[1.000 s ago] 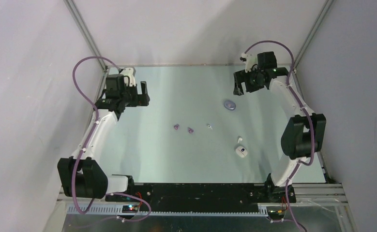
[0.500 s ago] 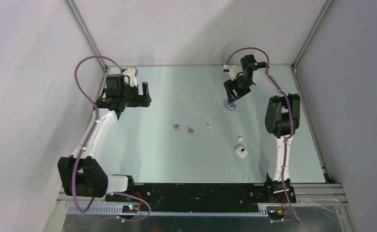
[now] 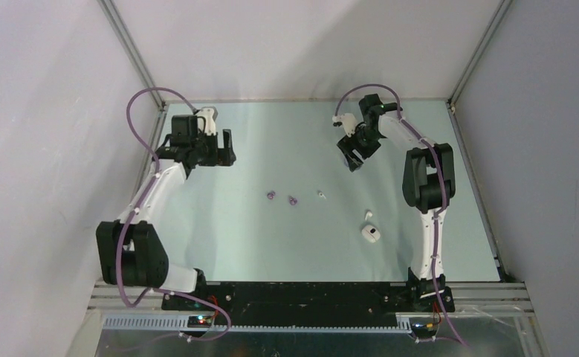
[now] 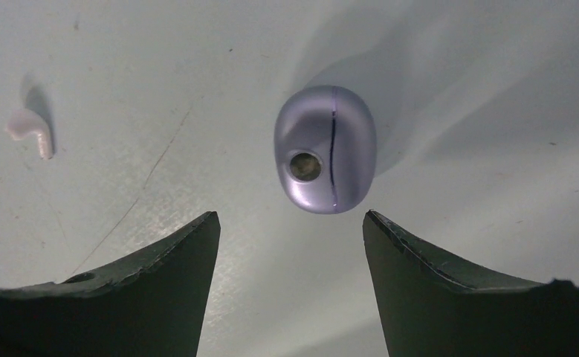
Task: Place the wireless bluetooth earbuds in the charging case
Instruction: Pick up the charging case at the center of the board.
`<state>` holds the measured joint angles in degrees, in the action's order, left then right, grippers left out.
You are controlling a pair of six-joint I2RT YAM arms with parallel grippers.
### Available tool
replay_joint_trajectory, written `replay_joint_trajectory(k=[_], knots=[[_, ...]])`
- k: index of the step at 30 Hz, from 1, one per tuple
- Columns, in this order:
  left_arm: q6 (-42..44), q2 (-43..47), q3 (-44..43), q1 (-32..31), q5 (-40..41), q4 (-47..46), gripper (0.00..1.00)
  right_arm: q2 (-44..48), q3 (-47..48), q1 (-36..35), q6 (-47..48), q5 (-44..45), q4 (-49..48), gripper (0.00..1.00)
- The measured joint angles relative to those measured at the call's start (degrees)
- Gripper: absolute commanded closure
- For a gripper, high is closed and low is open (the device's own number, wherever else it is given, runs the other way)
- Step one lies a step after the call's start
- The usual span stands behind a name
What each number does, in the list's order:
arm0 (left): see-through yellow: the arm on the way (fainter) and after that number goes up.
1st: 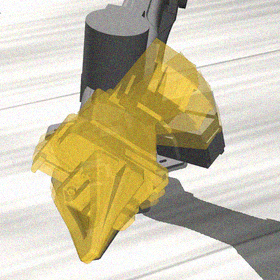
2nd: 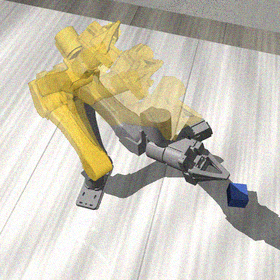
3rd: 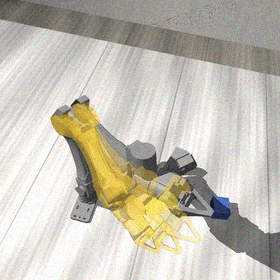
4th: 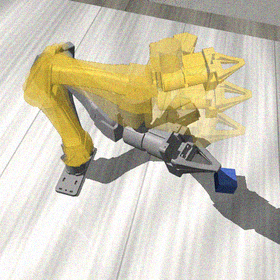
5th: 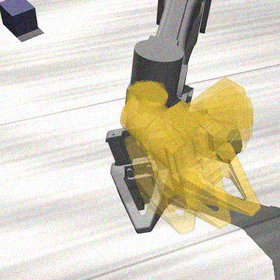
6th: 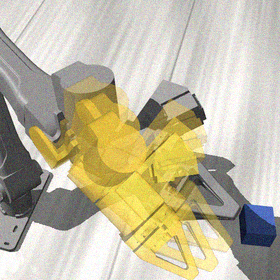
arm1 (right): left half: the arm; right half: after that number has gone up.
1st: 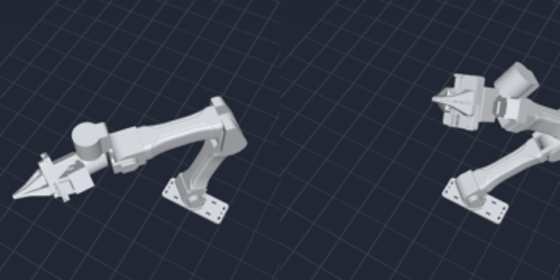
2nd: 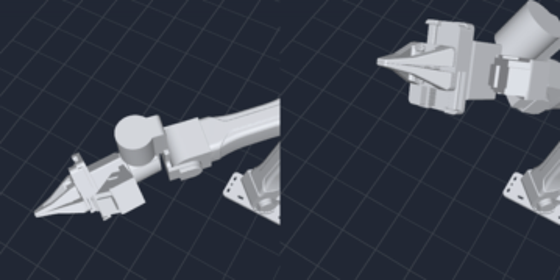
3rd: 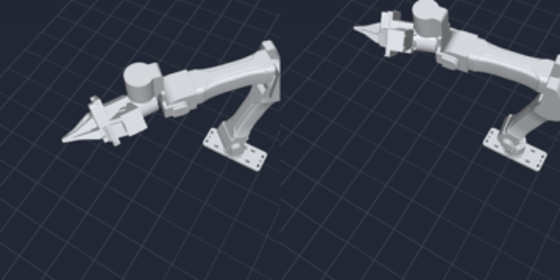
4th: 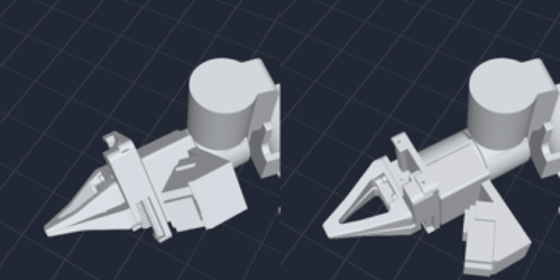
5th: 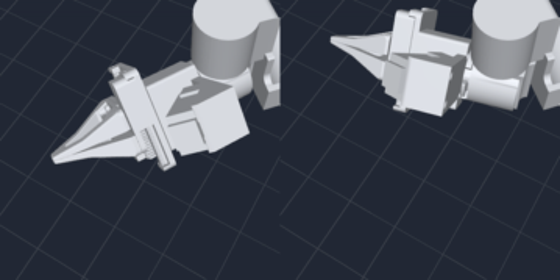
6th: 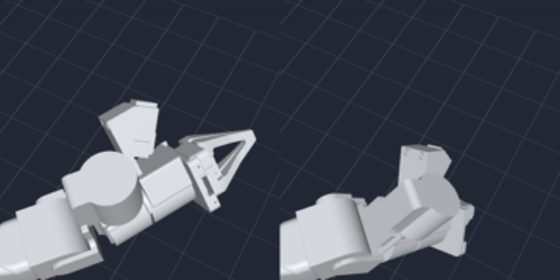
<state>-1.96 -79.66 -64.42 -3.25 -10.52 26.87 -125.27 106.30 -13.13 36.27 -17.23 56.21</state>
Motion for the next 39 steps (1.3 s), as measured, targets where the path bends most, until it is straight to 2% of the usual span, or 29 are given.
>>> replay_joint_trajectory(k=[10,22,25,28,31,35,39], knots=[[-0.63,-6.23,1.88,-0.46,1.81,-3.04,0.07,-1.60,0.00,0.00,1.95,1.97,-3.85,0.25],[-0.57,-6.88,1.88,-1.64,1.86,-3.30,0.07,-4.66,0.22,-0.33,2.99,2.43,-4.79,0.29],[-0.57,-6.88,1.88,-1.92,1.84,-3.32,0.07,-4.70,0.22,-0.68,3.02,3.43,-5.09,0.38],[-0.57,-6.86,1.88,-2.27,1.86,-3.32,0.07,-4.85,0.33,-0.92,3.23,4.20,-5.44,0.54],[-0.59,-6.88,1.70,-2.69,1.84,-3.17,0.07,-4.90,0.35,-1.14,3.48,4.92,-5.60,0.64],[-0.83,-7.43,-1.64,-3.61,1.31,-1.84,0.08,-3.06,-1.75,-1.84,4.74,5.57,-7.41,0.69],[0.70,-9.20,-9.44,-5.55,0.07,-0.74,0.09,7.58,-12.41,-4.00,7.28,5.09,-13.11,0.70]])
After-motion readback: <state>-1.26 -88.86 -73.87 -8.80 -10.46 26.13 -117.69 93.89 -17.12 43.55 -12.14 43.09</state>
